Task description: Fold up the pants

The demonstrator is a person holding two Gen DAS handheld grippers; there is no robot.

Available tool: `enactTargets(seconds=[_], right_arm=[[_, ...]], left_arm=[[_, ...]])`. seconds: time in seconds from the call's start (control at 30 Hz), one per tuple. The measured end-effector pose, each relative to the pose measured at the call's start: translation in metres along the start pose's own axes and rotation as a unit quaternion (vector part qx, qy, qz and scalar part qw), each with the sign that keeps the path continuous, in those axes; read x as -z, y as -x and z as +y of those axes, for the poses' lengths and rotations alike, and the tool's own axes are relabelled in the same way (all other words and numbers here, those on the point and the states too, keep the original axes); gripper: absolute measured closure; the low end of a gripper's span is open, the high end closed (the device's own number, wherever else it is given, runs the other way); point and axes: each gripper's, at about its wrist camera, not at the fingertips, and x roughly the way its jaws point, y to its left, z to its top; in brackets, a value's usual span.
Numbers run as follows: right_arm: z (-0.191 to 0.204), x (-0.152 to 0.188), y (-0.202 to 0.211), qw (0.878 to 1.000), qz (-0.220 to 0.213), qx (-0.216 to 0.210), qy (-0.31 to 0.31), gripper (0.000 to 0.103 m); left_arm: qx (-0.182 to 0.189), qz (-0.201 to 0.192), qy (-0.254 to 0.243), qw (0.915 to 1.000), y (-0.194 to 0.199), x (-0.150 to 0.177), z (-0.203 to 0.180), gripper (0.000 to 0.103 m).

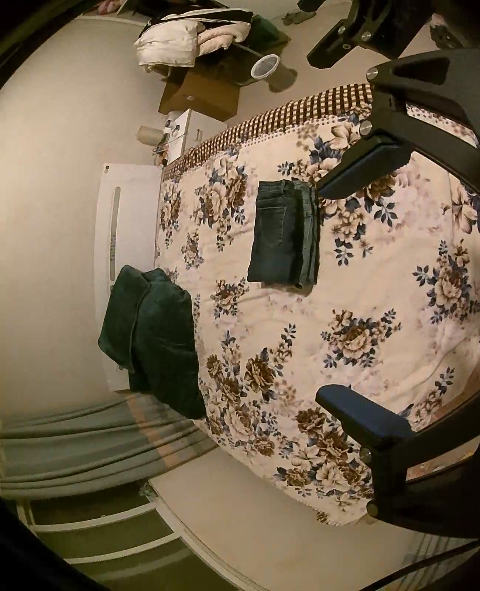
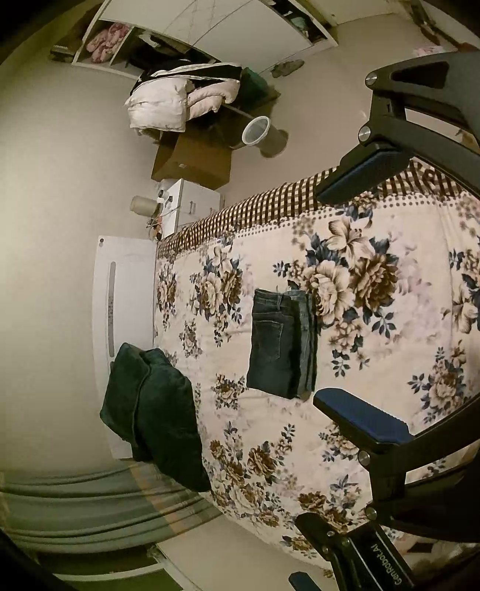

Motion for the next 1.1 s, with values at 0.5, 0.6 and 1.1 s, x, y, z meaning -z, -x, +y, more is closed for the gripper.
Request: enactTargets(seconds=[0.5,0.6,1.1], right_arm=[[0.000,-0.004,0.006,1.000,0.001,-0.002,-0.003,0.001],[0.000,-0.004,0.007,1.000,0.001,-0.002,-0.003,0.001],[-0.002,-0.002,0.018,1.000,0.001,-0.008,-0.016,0.001]], left_arm=[[-0.001,-0.003,0.002,1.0000,0.003,-0.005,0.001,0.000],[-0.001,-0.004,0.003,1.0000,0.004,-0.006,0.001,0.000],[-0.004,-0.012,0.002,0.9999,0.012,-0.010,-0.001,0.000]])
